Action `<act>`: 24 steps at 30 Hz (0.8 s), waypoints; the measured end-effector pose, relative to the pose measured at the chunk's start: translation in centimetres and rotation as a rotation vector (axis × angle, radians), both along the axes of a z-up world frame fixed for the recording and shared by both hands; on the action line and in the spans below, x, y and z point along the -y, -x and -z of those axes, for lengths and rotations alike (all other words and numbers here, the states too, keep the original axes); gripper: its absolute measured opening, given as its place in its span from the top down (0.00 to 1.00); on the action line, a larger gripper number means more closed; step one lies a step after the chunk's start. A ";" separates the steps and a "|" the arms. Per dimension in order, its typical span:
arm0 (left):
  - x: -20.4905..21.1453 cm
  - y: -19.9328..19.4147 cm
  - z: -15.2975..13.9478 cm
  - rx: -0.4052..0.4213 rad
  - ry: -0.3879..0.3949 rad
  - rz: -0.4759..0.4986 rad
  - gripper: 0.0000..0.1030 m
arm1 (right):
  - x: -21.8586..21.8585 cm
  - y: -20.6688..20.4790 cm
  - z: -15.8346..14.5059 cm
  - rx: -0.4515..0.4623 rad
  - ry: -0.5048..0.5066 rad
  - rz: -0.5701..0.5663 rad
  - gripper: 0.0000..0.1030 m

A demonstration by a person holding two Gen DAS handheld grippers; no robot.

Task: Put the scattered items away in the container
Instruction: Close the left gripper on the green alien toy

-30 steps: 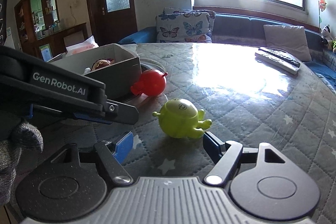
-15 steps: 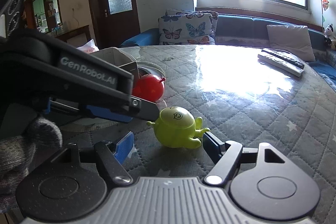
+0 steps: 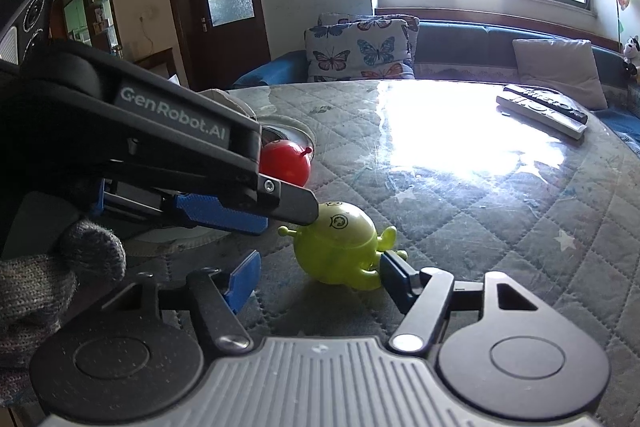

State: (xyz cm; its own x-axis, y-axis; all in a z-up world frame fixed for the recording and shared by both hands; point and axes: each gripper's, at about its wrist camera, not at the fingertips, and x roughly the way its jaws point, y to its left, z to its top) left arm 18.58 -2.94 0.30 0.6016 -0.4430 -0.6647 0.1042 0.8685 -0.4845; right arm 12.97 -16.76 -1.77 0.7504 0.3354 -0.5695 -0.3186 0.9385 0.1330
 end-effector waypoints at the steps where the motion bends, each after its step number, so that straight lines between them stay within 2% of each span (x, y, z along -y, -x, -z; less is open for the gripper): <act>1: 0.1 -0.1 0.0 0.001 0.001 0.004 0.62 | 0.1 0.0 0.0 0.001 -0.004 0.000 0.35; 4: 0.2 -0.4 0.0 -0.010 -0.001 -0.001 0.62 | 0.3 -0.1 0.0 0.002 -0.012 0.000 0.36; 13: 0.2 -1.0 0.2 -0.036 0.071 0.019 0.62 | 0.8 -0.7 -0.1 -0.003 -0.026 0.007 0.43; 17: 0.5 -1.3 0.7 -0.055 0.061 0.023 0.62 | 0.8 -0.9 -0.1 -0.005 -0.022 0.001 0.45; 24: 0.1 -1.9 1.1 -0.067 0.096 0.013 0.62 | 1.2 -1.6 -0.2 -0.014 -0.024 0.006 0.46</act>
State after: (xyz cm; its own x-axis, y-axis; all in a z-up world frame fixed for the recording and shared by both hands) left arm 20.48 -3.08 -0.78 0.5508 -0.5142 -0.6574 0.0798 0.8165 -0.5718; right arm 14.55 -17.95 -1.61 0.7443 0.3445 -0.5722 -0.3107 0.9370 0.1599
